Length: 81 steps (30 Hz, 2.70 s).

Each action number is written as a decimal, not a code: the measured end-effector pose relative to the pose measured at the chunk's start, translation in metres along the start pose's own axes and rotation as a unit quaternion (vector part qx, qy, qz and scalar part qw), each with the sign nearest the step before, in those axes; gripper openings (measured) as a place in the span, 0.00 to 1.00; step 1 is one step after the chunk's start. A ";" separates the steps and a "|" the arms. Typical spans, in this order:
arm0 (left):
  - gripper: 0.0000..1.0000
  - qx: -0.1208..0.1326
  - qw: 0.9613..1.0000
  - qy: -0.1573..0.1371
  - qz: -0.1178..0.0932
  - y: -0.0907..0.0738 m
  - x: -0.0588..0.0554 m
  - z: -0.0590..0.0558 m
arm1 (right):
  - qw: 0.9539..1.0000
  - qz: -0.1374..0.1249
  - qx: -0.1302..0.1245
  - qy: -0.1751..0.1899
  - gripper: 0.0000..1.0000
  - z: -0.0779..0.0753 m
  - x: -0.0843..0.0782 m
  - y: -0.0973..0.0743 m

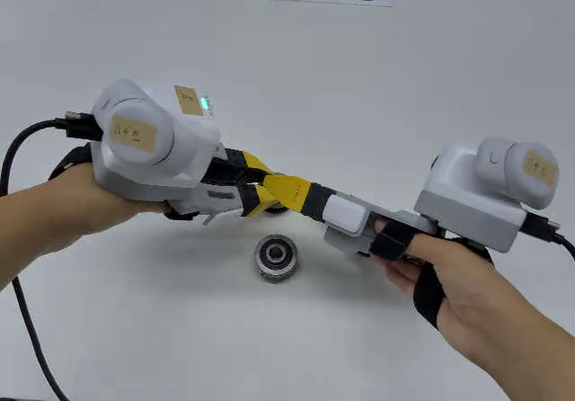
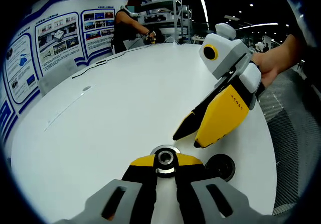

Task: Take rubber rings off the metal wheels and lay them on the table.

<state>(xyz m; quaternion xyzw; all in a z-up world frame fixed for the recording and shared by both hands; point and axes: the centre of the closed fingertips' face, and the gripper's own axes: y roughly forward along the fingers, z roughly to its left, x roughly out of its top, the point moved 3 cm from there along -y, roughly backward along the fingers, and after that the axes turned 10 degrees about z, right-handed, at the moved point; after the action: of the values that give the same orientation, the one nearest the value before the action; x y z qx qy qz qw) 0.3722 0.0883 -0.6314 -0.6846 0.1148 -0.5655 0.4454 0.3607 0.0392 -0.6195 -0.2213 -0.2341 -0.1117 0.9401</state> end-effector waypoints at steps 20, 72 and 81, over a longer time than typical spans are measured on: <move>0.13 0.001 1.000 -0.002 0.000 0.000 -0.001 0.000 | 1.000 0.014 -0.004 0.000 0.53 -0.004 -0.002 0.012; 0.13 0.000 1.000 0.001 0.004 0.000 -0.001 -0.002 | 0.997 0.026 -0.053 0.041 0.14 -0.024 -0.006 0.004; 0.13 0.000 1.000 0.002 0.003 0.001 -0.001 -0.002 | 0.996 0.029 -0.062 0.052 0.03 -0.029 -0.006 0.003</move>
<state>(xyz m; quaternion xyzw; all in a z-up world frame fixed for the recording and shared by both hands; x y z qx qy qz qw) 0.3708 0.0877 -0.6324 -0.6833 0.1177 -0.5653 0.4469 0.3681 0.0289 -0.6463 -0.2802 -0.1710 -0.1097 0.9382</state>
